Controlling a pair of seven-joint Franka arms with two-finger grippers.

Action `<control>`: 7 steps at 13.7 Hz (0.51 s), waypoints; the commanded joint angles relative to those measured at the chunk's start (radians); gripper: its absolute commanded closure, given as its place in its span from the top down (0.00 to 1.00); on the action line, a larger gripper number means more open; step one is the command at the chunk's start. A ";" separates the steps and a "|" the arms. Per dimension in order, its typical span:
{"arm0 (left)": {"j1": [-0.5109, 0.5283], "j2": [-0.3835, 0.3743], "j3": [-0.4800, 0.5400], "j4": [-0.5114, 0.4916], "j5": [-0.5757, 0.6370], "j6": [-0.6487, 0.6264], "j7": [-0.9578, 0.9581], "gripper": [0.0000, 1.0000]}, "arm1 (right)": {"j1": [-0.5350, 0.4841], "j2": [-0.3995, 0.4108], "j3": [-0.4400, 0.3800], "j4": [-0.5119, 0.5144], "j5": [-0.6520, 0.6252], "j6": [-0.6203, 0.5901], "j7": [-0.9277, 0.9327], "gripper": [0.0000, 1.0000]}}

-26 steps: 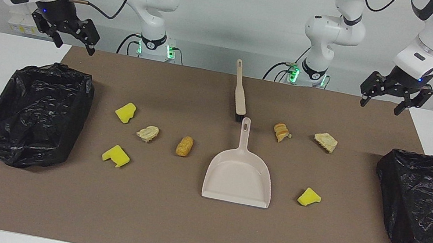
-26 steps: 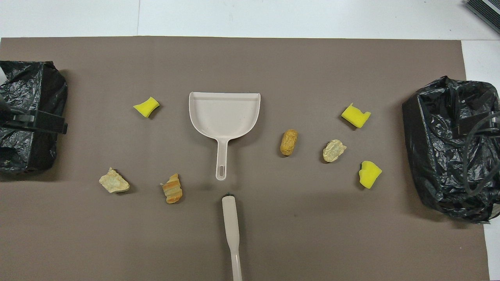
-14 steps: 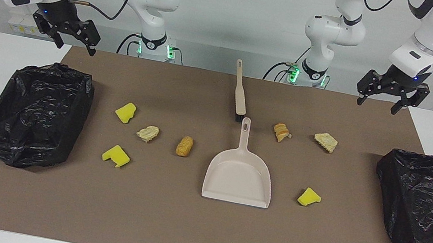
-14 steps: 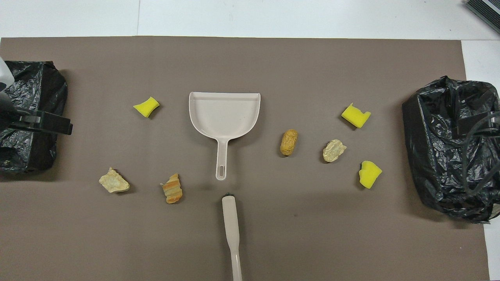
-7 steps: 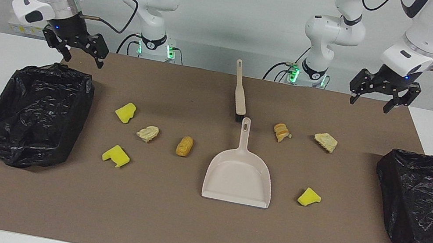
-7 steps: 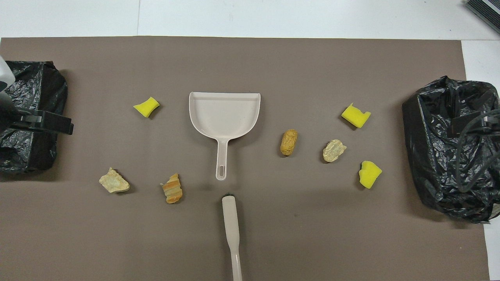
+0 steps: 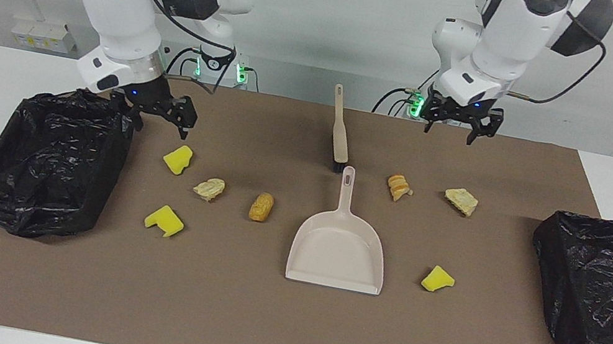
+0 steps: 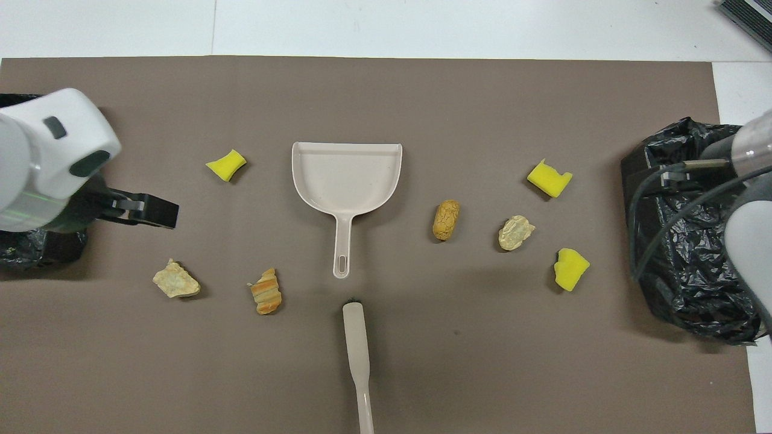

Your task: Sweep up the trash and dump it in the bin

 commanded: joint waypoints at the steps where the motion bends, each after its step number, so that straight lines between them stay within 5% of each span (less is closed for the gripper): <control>1: -0.118 -0.139 0.017 -0.236 -0.017 0.141 -0.135 1.00 | 0.032 0.096 0.002 0.048 0.059 0.039 0.075 1.00; 7: -0.416 -0.150 0.017 -0.466 -0.017 0.335 -0.394 1.00 | 0.167 0.234 0.015 0.151 0.108 0.073 0.220 1.00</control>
